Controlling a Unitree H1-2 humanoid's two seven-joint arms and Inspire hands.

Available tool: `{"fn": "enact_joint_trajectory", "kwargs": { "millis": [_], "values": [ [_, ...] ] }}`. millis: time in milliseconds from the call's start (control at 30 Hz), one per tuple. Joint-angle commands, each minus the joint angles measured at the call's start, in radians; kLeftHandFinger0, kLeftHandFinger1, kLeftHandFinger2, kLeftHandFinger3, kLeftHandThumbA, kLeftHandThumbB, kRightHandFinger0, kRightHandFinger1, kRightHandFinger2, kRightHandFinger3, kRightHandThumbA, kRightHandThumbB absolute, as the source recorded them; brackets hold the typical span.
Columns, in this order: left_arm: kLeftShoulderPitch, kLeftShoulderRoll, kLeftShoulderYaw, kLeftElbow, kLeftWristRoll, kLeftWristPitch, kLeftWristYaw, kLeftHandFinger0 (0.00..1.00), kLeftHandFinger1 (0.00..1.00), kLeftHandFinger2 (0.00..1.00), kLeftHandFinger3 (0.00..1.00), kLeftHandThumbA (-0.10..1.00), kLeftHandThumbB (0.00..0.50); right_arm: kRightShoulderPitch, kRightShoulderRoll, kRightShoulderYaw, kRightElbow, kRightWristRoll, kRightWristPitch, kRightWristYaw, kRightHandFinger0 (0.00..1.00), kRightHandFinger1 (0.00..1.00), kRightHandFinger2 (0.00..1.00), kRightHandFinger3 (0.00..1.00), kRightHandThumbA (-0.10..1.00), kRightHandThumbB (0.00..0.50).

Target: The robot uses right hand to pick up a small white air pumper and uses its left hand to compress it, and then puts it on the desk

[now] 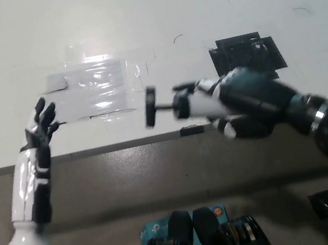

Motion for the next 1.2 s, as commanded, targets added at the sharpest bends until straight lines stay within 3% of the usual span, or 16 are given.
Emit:
{"fn": "enact_joint_trajectory", "kwargs": {
  "millis": [0,100,267,500,633,667,700,733,767,800,833,867,900,967,1033,1167],
  "values": [
    [0.037,0.027,0.018,0.004,-0.054,-0.080,-0.022,1.00,1.00,1.00,1.00,1.00,0.157,-0.121,-0.024,-0.069,0.110,0.008,-0.041,-0.084,0.05,0.51,0.79,0.92,-0.10,0.147],
    [0.064,0.029,0.020,0.007,-0.066,-0.085,-0.029,1.00,1.00,1.00,1.00,1.00,0.158,-0.183,-0.037,-0.089,0.261,0.007,-0.104,-0.133,0.05,0.51,0.79,0.93,-0.10,0.142],
    [0.127,0.026,0.014,0.018,-0.061,-0.095,-0.034,1.00,1.00,1.00,1.00,1.00,0.138,-0.273,-0.041,-0.073,0.440,-0.056,-0.062,-0.162,0.08,0.53,0.82,0.99,-0.10,0.107],
    [0.199,0.007,-0.010,0.034,-0.061,-0.118,-0.044,1.00,1.00,1.00,1.00,1.00,0.138,-0.409,-0.009,-0.016,0.791,-0.119,-0.120,-0.325,0.04,0.52,0.86,0.99,-0.10,0.108],
    [0.224,0.003,-0.018,0.029,-0.051,-0.133,-0.045,1.00,1.00,1.00,1.00,1.00,0.157,-0.451,0.015,0.017,0.921,-0.135,-0.116,-0.376,0.11,0.60,0.93,1.00,-0.10,0.125],
    [0.230,0.004,-0.019,0.030,-0.052,-0.145,-0.045,1.00,1.00,1.00,1.00,1.00,0.131,-0.454,0.024,0.023,0.958,-0.136,-0.125,-0.404,0.11,0.54,0.86,0.98,-0.10,0.152],
    [0.230,0.007,-0.019,0.031,-0.061,-0.154,-0.049,1.00,1.00,1.00,1.00,1.00,0.122,-0.450,0.030,0.025,0.974,-0.133,-0.123,-0.419,0.10,0.47,0.77,0.89,-0.10,0.182],
    [0.235,0.008,-0.020,0.029,-0.068,-0.152,-0.051,1.00,1.00,1.00,1.00,1.00,0.131,-0.444,0.033,0.030,0.980,-0.133,-0.122,-0.421,0.16,0.47,0.73,0.84,-0.05,0.217],
    [0.236,0.009,-0.019,0.028,-0.074,-0.149,-0.052,1.00,1.00,1.00,1.00,1.00,0.141,-0.441,0.034,0.034,0.983,-0.119,-0.115,-0.380,0.30,0.60,0.82,0.88,0.06,0.253],
    [0.237,0.010,-0.019,0.028,-0.075,-0.149,-0.053,1.00,1.00,1.00,1.00,1.00,0.142,-0.441,0.034,0.037,0.988,-0.111,-0.114,-0.361,0.45,0.68,0.84,0.90,0.18,0.272],
    [0.237,0.010,-0.019,0.028,-0.075,-0.150,-0.053,1.00,1.00,1.00,1.00,1.00,0.143,-0.442,0.033,0.040,0.992,-0.107,-0.114,-0.357,0.45,0.60,0.73,0.83,0.21,0.275],
    [0.239,0.011,-0.021,0.026,-0.072,-0.148,-0.055,1.00,1.00,1.00,1.00,1.00,0.149,-0.436,0.035,0.030,0.995,-0.075,-0.114,-0.319,0.67,0.78,0.88,0.94,0.24,0.306],
    [0.241,0.011,-0.023,0.024,-0.070,-0.147,-0.056,1.00,1.00,1.00,1.00,1.00,0.152,-0.431,0.036,0.025,1.001,-0.065,-0.119,-0.317,0.78,0.87,0.96,1.00,0.25,0.307],
    [0.240,0.011,-0.028,0.023,-0.064,-0.150,-0.058,1.00,1.00,1.00,1.00,1.00,0.133,-0.424,0.037,0.024,1.010,-0.057,-0.133,-0.324,0.85,0.94,1.00,1.00,0.29,0.294],
    [0.234,0.012,-0.029,0.029,-0.063,-0.154,-0.060,1.00,1.00,1.00,1.00,1.00,0.128,-0.422,0.040,0.024,1.017,-0.052,-0.138,-0.328,0.84,0.96,1.00,1.00,0.30,0.266],
    [0.228,0.010,-0.032,0.033,-0.060,-0.160,-0.058,1.00,1.00,1.00,1.00,1.00,0.108,-0.419,0.036,0.021,1.000,-0.038,-0.148,-0.314,0.84,0.98,1.00,1.00,0.36,0.263]
  ]
}}
